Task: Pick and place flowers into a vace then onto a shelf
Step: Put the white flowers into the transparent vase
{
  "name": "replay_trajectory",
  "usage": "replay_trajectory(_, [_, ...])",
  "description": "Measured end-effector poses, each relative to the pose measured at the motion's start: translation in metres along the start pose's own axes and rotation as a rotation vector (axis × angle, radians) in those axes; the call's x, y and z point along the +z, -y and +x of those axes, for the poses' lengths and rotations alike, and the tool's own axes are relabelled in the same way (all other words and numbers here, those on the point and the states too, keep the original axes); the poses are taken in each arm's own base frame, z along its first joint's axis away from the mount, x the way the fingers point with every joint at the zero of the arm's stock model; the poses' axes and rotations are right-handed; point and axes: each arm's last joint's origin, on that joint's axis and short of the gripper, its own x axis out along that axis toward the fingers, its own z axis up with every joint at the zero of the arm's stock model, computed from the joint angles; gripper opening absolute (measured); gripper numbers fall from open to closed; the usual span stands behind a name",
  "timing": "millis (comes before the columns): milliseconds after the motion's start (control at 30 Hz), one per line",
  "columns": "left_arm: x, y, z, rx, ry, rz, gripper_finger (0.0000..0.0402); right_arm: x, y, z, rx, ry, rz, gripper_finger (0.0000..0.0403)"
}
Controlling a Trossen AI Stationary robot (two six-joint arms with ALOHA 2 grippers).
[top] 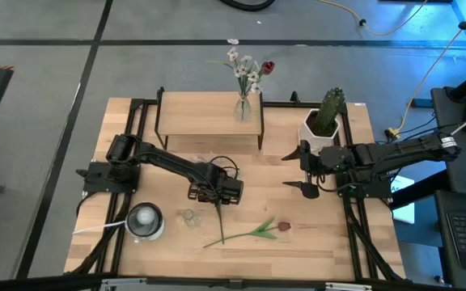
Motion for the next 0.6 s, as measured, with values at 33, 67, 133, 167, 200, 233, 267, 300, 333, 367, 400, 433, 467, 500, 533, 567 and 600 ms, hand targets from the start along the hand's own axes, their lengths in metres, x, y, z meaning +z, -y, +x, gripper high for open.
replay_trajectory(33, [0.0, 0.0, 0.002, 0.009, -0.003, -0.01, 0.0209, 0.0, 0.0, 0.0, 0.0, 0.0, 0.0, 0.0399])
replay_trajectory(67, [0.0, 0.001, 0.005, 0.004, -0.004, -0.015, 0.0209, 0.0, 0.0, 0.0, 0.0, 0.0, 0.0, 0.0399])
replay_trajectory(133, [0.0, 0.003, 0.011, 0.013, -0.004, -0.018, 0.0209, 0.0, 0.0, 0.0, 0.0, -0.004, -0.001, 0.0399])
replay_trajectory(167, [0.0, 0.003, 0.015, 0.027, -0.003, -0.019, 0.0209, 0.0, 0.0, 0.0, 0.0, -0.005, -0.001, 0.0399])
replay_trajectory(200, [0.0, 0.003, 0.018, 0.03, -0.003, -0.02, 0.0209, 0.0, 0.0, 0.0, 0.0, -0.005, -0.001, 0.0399])
replay_trajectory(233, [0.001, 0.004, 0.02, 0.029, -0.003, -0.024, 0.021, -0.001, 0.0, 0.0, 0.0, -0.007, 0.0, 0.0399])
replay_trajectory(267, [0.001, 0.004, 0.022, 0.032, -0.005, -0.03, 0.0209, -0.001, 0.0, 0.0, 0.0, -0.007, -0.001, 0.0399])
replay_trajectory(300, [0.001, 0.005, 0.024, 0.038, -0.004, -0.035, 0.021, -0.001, 0.0, 0.0, 0.0, -0.007, -0.001, 0.0399])
replay_trajectory(333, [0.001, 0.006, 0.027, 0.037, -0.004, -0.044, 0.021, -0.001, 0.0, 0.0, 0.0, -0.008, -0.001, 0.0399])
replay_trajectory(367, [0.001, 0.007, 0.03, 0.035, -0.004, -0.052, 0.021, -0.001, 0.0, 0.0, 0.0, -0.008, 0.0, 0.0399])
replay_trajectory(400, [0.001, 0.007, 0.033, 0.039, -0.004, -0.057, 0.021, -0.001, 0.0, 0.0, 0.0, -0.008, 0.0, 0.0399])
replay_trajectory(433, [0.001, 0.007, 0.035, 0.041, -0.007, -0.058, 0.021, -0.001, 0.0, 0.0, 0.0, -0.008, 0.001, 0.0399])
replay_trajectory(467, [0.001, 0.007, 0.038, 0.049, -0.012, -0.06, 0.021, -0.001, 0.0, 0.0, 0.0, -0.008, 0.001, 0.0399])
replay_trajectory(500, [0.001, 0.007, 0.042, 0.063, -0.02, -0.067, 0.021, -0.001, 0.0, 0.0, 0.0, -0.011, 0.001, 0.0399])
replay_trajectory(533, [0.001, 0.008, 0.045, 0.07, -0.028, -0.075, 0.021, -0.001, 0.0, 0.0, 0.0, -0.011, 0.001, 0.0399])
replay_trajectory(567, [0.001, 0.008, 0.046, 0.072, -0.035, -0.082, 0.021, -0.001, 0.0, 0.0, 0.0, -0.011, 0.001, 0.0399])
replay_trajectory(600, [0.001, 0.009, 0.049, 0.077, -0.038, -0.084, 0.021, -0.001, 0.0, 0.0, 0.0, -0.012, 0.001, 0.0399])
